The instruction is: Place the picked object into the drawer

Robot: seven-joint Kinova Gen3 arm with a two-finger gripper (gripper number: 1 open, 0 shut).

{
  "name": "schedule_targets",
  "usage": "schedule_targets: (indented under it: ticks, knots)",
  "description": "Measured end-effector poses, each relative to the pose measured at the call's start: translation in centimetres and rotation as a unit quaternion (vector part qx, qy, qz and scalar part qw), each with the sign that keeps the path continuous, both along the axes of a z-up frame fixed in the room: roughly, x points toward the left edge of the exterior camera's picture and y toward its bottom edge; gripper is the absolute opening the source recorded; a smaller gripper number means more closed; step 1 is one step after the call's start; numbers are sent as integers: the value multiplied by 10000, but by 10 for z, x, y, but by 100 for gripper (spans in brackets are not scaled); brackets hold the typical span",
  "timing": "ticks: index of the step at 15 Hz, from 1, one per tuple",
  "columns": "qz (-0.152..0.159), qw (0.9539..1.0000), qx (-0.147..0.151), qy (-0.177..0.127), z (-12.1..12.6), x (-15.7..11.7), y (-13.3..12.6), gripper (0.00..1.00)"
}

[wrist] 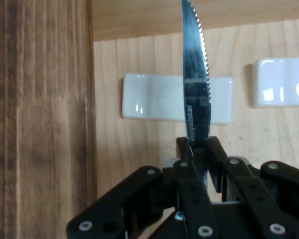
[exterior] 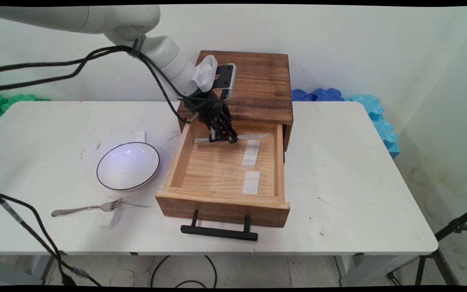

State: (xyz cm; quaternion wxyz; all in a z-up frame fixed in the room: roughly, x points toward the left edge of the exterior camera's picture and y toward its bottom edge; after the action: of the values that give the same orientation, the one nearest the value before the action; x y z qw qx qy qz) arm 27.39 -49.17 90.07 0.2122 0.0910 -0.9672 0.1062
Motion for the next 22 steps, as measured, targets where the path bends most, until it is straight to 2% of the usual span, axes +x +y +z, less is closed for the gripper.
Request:
schedule_targets:
  ticks: [22]
  knots:
    - [105, 9998, 138, 1, -46, -21, -5, 0]
